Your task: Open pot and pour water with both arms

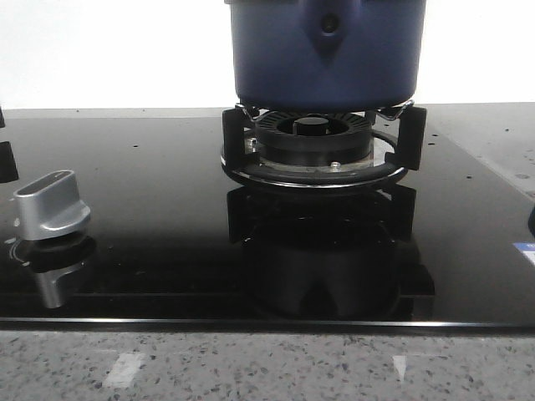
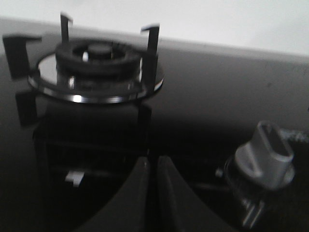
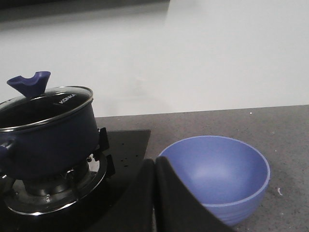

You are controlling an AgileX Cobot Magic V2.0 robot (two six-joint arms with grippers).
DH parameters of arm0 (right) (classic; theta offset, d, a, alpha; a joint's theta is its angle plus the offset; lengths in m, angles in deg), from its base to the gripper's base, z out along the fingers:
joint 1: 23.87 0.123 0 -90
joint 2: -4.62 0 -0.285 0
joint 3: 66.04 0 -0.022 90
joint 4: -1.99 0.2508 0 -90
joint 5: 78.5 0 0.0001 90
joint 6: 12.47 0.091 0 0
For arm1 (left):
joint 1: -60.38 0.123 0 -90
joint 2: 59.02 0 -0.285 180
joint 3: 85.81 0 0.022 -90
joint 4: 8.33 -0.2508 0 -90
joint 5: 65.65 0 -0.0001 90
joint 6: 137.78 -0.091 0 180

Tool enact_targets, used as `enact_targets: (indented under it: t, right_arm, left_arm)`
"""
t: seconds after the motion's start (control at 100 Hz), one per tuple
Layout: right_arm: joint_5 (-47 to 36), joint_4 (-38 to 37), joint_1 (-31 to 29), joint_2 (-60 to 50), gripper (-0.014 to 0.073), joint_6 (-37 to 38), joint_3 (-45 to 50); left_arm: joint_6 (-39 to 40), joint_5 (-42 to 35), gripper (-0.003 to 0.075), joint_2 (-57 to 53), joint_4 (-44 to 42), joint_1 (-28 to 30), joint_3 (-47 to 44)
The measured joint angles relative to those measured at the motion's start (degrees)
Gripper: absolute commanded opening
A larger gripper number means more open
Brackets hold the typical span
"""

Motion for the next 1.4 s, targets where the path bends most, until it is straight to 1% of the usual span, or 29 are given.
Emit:
enact_targets:
  t: [0.06,0.1,0.3,1.05,1.19,1.4]
  right_arm:
    - [0.0,0.0,0.0,0.0,-0.0074,0.0,0.0]
    - [0.0,0.0,0.0,0.0,-0.0074,0.0,0.0]
    - [-0.1,0.0,0.0,0.0,-0.0074,0.0,0.0]
    - [-0.4,0.0,0.0,0.0,-0.0074,0.0,0.1]
    - [-1.2,0.0,0.0,0.0,-0.0074,0.0,3.2]
    - [-2.4,-3.3,0.0,0.0,-0.0074,0.1,11.9]
  left_arm:
    - [0.0,2.9,-0.002,0.0,1.4,0.1,0.0]
    - [0.0,3.5,-0.002,0.0,2.6,0.1,0.0]
    - [0.0,3.5,-0.002,0.0,4.2,0.1,0.0]
    - [0.0,3.5,-0.002,0.0,4.4,0.2,0.0]
    - [0.0,3.5,-0.002,0.0,4.4,0.3,0.0]
    - [0.0,3.5,-0.002,0.0,4.4,0.3,0.0]
